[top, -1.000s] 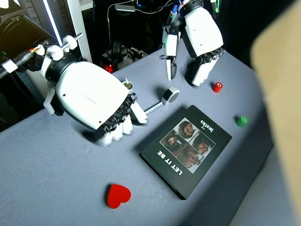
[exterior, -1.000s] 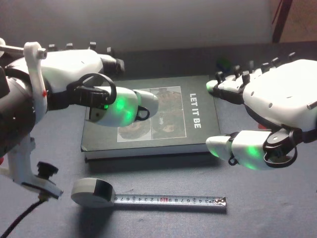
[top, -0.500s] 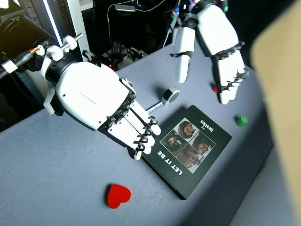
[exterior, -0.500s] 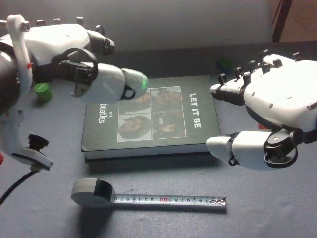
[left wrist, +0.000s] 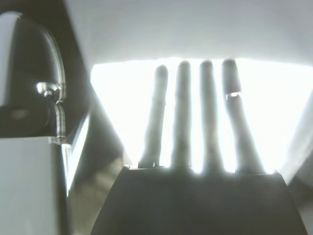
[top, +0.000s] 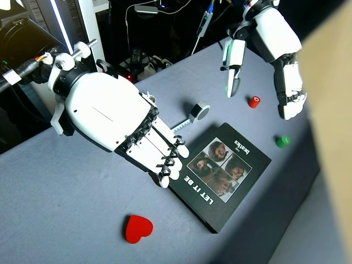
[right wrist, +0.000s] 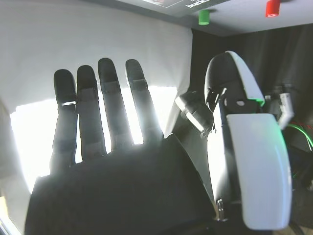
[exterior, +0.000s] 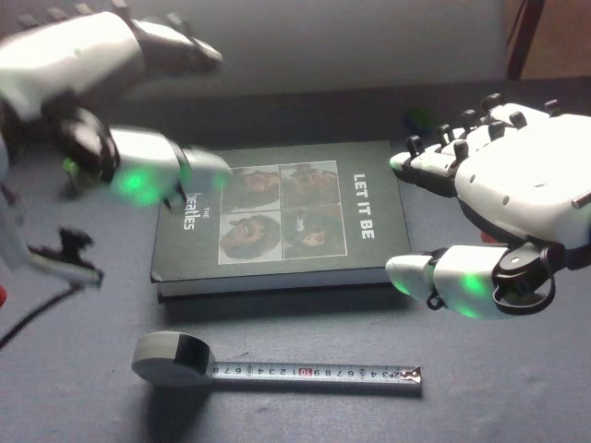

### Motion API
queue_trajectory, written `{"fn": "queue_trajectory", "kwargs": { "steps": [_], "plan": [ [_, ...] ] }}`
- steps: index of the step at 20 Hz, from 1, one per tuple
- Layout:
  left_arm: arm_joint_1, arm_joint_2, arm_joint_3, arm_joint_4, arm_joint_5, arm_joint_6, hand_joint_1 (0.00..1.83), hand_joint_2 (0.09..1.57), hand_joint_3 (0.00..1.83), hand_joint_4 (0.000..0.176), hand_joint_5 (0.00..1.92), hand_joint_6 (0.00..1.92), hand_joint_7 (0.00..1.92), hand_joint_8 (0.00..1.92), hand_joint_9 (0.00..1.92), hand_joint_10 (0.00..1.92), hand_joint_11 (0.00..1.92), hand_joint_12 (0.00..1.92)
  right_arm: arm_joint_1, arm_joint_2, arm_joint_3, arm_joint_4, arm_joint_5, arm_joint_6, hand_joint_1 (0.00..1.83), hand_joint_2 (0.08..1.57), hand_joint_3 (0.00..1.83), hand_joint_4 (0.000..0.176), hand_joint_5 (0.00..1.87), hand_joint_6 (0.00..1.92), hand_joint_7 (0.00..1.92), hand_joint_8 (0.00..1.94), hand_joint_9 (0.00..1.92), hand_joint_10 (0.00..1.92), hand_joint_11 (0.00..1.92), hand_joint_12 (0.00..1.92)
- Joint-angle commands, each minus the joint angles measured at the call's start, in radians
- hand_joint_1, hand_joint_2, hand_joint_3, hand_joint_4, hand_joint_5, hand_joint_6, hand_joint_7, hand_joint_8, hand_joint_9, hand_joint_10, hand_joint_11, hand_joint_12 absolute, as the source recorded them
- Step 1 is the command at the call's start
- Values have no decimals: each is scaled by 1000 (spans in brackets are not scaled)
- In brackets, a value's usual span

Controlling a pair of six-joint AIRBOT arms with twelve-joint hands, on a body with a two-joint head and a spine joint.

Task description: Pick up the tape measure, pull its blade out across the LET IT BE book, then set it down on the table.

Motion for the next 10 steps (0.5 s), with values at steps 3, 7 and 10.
{"fn": "queue_trajectory", "kwargs": {
  "steps": [3,7,10],
  "plan": [
    [99,42,33,488,-21,-505,887,1005,1,0,528,7,480,3,458,5,250,591,4,4,-5,-73,-20,-2,114,1199,2,35,210,3,222,1,199,1,0,754],
    [309,79,44,831,-220,-904,898,1008,1,0,528,1,489,3,463,3,227,575,3,4,-6,-73,-23,-5,97,1235,4,29,245,6,294,9,279,13,0,883],
    [468,67,47,883,-343,-1008,897,1007,1,0,528,0,494,4,461,1,239,578,4,4,-6,-73,-22,-6,125,1227,0,28,258,4,316,7,285,7,0,944]
  ]
}}
